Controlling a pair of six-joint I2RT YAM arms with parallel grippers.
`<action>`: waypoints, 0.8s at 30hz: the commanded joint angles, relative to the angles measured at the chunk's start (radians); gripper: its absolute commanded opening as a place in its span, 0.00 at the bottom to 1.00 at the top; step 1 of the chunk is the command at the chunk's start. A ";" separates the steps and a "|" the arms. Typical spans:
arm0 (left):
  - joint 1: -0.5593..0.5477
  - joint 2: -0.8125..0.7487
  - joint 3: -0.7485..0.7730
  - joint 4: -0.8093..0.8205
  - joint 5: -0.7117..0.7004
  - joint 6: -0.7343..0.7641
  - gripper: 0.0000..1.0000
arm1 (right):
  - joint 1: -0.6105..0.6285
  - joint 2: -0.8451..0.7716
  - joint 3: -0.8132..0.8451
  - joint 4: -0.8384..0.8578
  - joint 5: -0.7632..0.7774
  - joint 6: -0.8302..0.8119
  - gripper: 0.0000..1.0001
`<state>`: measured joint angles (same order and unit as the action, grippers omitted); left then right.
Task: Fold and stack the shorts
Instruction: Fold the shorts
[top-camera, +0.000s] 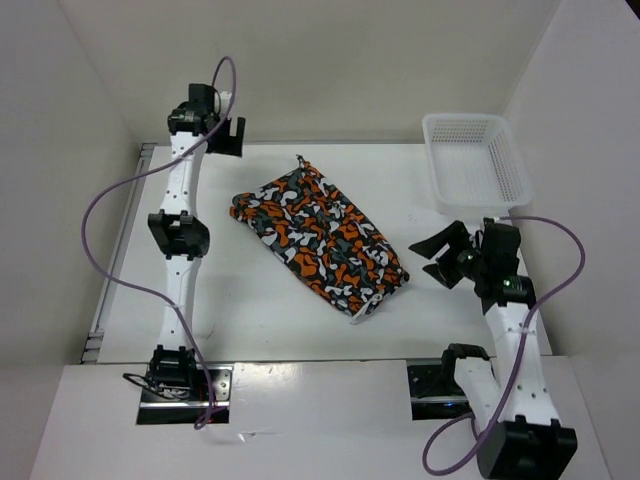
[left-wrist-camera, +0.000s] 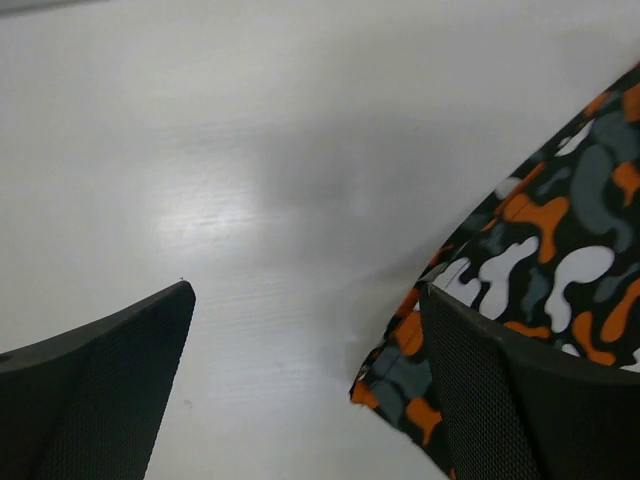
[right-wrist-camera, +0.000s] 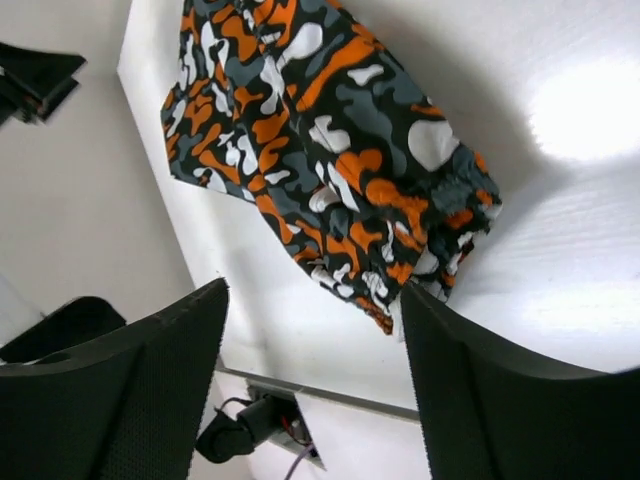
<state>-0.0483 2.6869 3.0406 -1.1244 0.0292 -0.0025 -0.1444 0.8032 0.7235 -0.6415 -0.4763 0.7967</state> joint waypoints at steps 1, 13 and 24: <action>0.014 0.053 0.038 -0.176 0.083 0.002 1.00 | 0.059 -0.074 -0.128 -0.074 -0.031 0.094 0.77; -0.025 -0.123 -0.432 -0.009 0.076 0.002 1.00 | 0.557 0.209 -0.102 0.118 0.207 0.271 1.00; -0.056 -0.457 -1.237 0.492 -0.029 0.002 1.00 | 0.654 0.525 -0.041 0.235 0.269 0.239 1.00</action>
<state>-0.1249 2.2124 1.7905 -0.7437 0.0193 -0.0029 0.5190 1.3083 0.6453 -0.4713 -0.2535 1.0603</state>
